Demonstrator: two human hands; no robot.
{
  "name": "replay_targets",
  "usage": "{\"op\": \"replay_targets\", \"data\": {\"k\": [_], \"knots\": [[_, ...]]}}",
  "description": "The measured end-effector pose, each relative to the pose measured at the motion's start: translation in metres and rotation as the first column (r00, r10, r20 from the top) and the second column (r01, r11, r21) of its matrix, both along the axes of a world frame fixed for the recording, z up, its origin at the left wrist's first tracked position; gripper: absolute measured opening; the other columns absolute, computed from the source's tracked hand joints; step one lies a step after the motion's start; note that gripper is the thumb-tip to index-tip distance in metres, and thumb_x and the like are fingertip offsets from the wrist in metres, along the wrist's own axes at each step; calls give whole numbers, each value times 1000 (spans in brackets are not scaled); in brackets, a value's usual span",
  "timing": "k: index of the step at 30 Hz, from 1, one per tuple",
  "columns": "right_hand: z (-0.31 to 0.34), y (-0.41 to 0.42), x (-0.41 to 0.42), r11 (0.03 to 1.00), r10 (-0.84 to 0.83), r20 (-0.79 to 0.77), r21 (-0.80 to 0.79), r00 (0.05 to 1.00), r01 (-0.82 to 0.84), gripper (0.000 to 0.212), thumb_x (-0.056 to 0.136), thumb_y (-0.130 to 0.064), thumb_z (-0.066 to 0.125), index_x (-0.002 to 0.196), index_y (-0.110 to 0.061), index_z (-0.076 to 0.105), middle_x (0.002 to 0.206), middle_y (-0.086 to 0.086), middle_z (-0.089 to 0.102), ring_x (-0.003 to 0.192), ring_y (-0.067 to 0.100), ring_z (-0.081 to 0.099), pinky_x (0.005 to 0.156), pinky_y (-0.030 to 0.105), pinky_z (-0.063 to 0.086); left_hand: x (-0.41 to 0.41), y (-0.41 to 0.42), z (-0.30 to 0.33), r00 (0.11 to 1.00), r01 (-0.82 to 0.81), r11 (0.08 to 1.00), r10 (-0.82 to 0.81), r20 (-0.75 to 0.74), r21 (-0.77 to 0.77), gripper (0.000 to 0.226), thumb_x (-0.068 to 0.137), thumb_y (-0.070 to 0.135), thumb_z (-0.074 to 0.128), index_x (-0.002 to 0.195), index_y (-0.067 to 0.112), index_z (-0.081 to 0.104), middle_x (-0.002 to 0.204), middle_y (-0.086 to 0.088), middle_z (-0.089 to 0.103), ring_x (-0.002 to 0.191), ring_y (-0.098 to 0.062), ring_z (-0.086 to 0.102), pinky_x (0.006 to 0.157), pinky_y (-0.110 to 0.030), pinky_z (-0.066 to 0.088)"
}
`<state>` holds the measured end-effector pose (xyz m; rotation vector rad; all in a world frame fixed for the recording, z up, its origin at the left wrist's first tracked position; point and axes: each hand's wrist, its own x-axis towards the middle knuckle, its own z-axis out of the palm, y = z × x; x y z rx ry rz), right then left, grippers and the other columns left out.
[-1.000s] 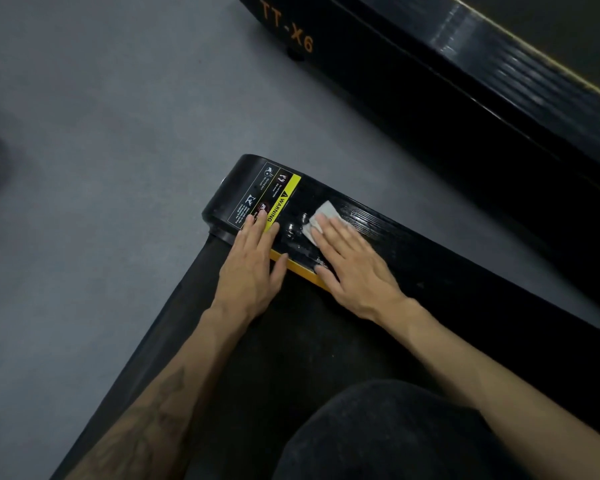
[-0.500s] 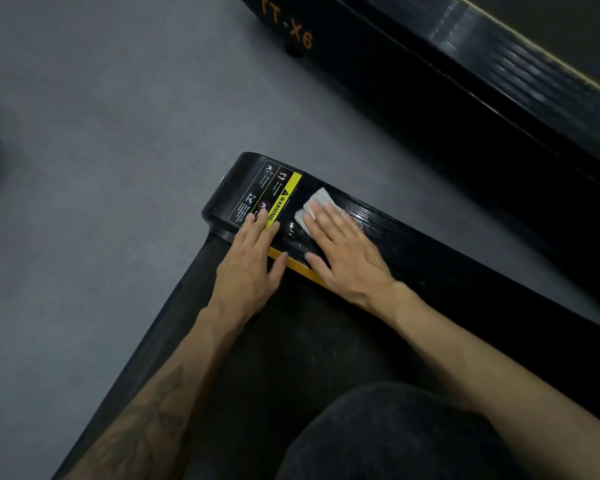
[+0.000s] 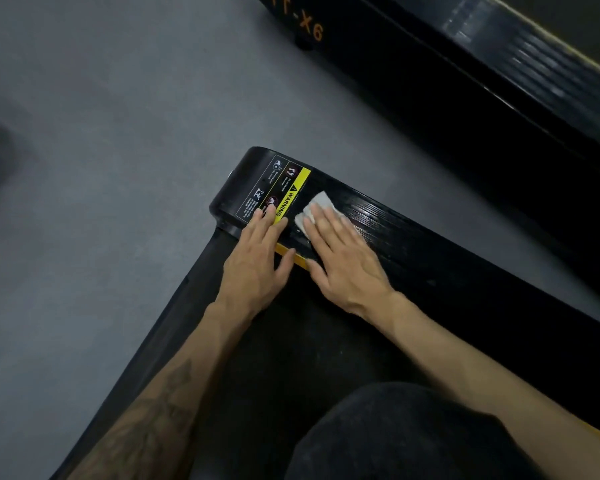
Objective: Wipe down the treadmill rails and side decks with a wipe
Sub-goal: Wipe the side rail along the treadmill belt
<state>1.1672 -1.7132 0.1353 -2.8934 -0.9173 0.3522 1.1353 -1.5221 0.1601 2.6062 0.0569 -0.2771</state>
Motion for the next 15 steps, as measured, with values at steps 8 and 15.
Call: {"op": "replay_targets", "data": {"k": [8,15], "knots": [[5,-11,11,994,-103,21,36,994,103,71,101,-43,20,163,-9,16,172,11,7,159,21,2,130,38,3,3,2,-2,1000,-11,1000,11,0,-28,57,105,38,54,157,24,38,170,4,19,157,-12,9,116,-30,15],[0,24,-7,997,-20,-32,76,999,22,71,102,-43,23,164,-12,11,172,9,2,159,22,-4,130,44,6,0,6,-5,1000,4,995,-2,20,-102,53,105,18,49,157,20,40,169,1,24,157,-14,13,120,-32,18]]}}
